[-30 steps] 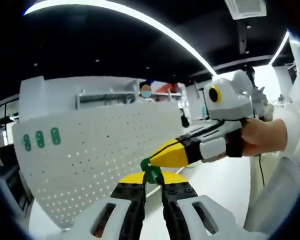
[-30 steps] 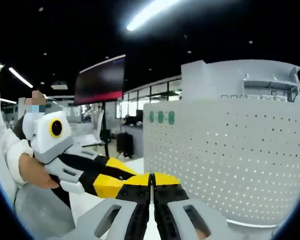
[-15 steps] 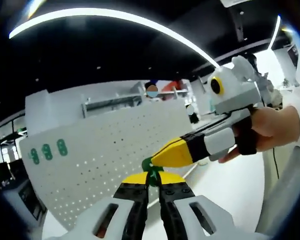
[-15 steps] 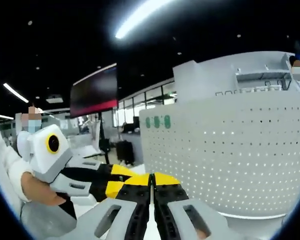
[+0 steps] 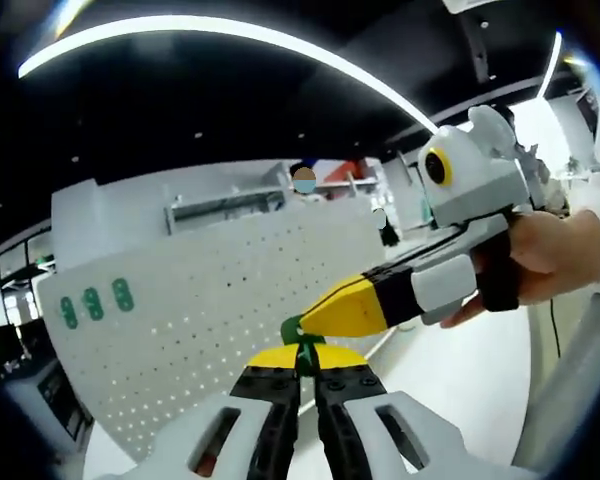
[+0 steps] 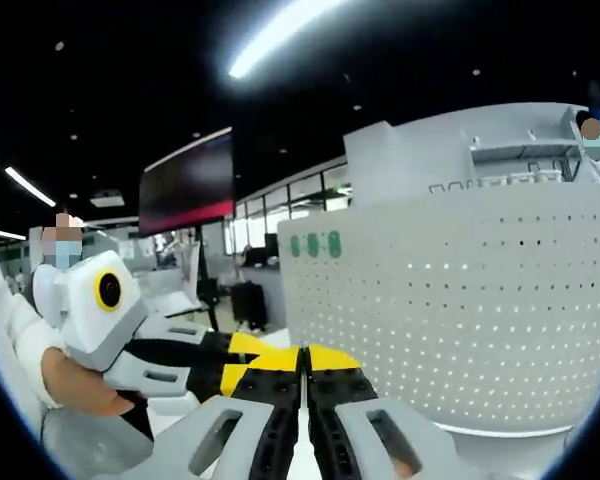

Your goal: Insert the hook assembly into the mounting plate slot until the hook locks in place.

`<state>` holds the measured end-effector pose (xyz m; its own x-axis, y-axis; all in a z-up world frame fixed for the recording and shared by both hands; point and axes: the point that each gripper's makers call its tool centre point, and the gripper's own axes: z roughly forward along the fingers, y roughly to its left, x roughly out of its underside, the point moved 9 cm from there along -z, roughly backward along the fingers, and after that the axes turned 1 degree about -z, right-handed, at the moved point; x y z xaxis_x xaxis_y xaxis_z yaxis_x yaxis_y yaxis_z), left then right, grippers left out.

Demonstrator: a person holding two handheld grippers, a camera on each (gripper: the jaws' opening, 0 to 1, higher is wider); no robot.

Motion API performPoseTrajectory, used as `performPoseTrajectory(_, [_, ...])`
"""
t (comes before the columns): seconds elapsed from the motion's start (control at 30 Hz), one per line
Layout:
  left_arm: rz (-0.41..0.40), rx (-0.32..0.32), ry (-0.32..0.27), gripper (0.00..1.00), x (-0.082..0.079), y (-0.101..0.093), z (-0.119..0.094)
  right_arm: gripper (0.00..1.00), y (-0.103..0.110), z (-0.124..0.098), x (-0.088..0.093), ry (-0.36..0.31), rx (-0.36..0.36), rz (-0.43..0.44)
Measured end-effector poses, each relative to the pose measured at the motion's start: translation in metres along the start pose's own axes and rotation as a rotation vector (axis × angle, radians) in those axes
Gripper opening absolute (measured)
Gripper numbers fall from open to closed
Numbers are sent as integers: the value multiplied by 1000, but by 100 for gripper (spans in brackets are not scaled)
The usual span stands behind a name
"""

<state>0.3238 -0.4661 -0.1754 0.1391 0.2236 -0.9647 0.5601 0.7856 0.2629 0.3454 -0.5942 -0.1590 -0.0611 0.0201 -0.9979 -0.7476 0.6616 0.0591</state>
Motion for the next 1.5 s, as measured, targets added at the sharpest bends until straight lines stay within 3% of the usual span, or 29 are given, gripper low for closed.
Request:
performPoseTrajectory(0.4, [-34, -9, 8, 3, 0, 1, -2, 0, 2, -2, -2, 9, -7, -9])
performPoseTrajectory(0.67, [-61, -24, 20, 3, 1, 4, -2, 8, 1, -5, -1, 17, -10, -24])
performPoseTrajectory(0.87, [-71, -44, 27, 3, 1, 9, -1, 30, -6, -6, -2, 21, 18, -62])
performPoseTrajectory(1.5, [-89, -126, 49, 3, -3, 28, 4, 63, -17, -13, -2, 27, 58, -85])
